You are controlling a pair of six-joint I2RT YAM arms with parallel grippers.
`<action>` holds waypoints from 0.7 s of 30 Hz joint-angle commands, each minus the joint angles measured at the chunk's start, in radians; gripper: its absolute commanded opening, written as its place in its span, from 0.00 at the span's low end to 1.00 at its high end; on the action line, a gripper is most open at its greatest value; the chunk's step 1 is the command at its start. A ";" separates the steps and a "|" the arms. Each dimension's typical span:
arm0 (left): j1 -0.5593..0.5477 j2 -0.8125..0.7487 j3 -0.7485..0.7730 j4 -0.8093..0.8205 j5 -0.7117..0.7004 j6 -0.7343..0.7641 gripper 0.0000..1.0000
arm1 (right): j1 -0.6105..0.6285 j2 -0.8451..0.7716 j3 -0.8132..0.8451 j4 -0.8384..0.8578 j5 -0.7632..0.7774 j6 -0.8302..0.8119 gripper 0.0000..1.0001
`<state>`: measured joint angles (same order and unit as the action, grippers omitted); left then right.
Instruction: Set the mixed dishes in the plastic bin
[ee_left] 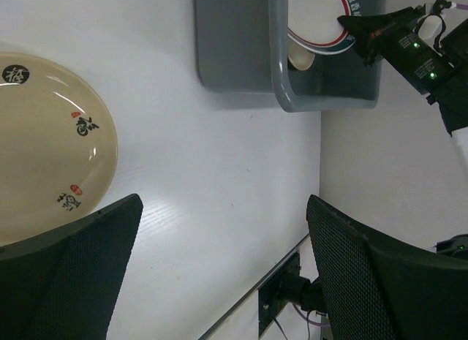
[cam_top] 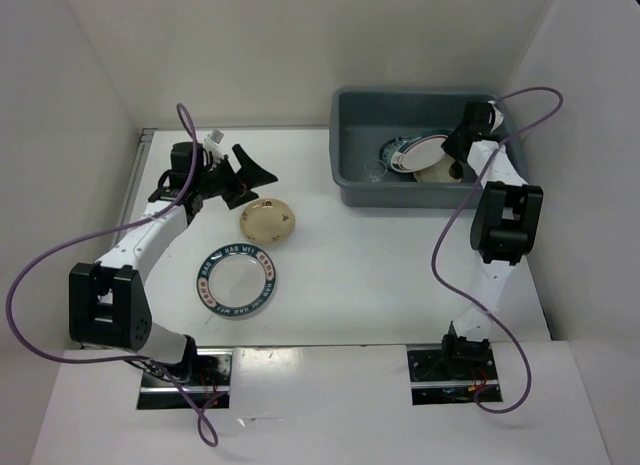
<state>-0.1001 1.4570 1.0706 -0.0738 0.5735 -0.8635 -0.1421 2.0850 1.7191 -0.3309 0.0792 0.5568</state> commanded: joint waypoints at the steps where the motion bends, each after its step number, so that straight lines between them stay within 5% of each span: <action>1: 0.016 -0.043 -0.012 0.019 -0.006 0.024 1.00 | 0.003 0.024 0.123 0.006 0.057 0.000 0.01; 3: 0.016 -0.043 -0.021 0.009 -0.015 0.024 1.00 | 0.003 0.047 0.134 -0.003 0.071 0.000 0.01; 9: 0.016 -0.043 -0.030 0.009 -0.024 0.034 1.00 | 0.003 0.107 0.178 -0.054 0.102 0.000 0.29; 21: 0.016 -0.052 -0.049 -0.015 -0.119 0.059 1.00 | 0.003 -0.021 0.119 -0.045 0.055 -0.020 0.49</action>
<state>-0.0895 1.4418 1.0245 -0.0856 0.5182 -0.8536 -0.1417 2.1746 1.8442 -0.3939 0.1482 0.5549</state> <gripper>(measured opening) 0.998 0.477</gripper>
